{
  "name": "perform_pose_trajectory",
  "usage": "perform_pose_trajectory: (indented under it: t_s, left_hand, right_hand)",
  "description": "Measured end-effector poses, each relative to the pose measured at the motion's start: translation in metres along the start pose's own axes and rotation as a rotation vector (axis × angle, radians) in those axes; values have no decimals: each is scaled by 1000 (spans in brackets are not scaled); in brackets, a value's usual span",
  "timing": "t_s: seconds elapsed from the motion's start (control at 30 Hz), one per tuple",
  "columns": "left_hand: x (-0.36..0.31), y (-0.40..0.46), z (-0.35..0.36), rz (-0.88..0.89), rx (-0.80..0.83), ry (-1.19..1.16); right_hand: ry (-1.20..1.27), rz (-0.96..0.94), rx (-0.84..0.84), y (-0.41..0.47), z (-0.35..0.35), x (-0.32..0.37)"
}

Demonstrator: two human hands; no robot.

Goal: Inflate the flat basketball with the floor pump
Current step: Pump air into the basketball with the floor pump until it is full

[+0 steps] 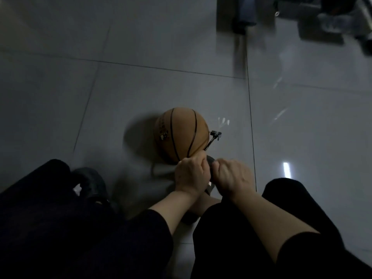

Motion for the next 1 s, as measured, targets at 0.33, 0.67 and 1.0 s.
perform_pose_trajectory:
  t_s: [0.33, 0.67, 1.0]
  left_hand:
    - [-100, 1, -97, 155, -230, -4]
    - [-17, 7, -47, 29, -136, -90]
    - [40, 21, -11, -91, -33, -75]
  right_hand:
    - [-86, -174, -21, -65, -113, 4]
    - [-123, -111, -96, -17, -35, 21]
    - [130, 21, -29, 33, 3, 26]
Point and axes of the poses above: each hand's wrist, its own y-axis towards the middle knuckle, its own z-axis out of the palm, x = y × z, the point moved 1 cm from there along y, towards the middle knuckle, and after that the axes turned 14 degrees about x, right-handed, at the moved point
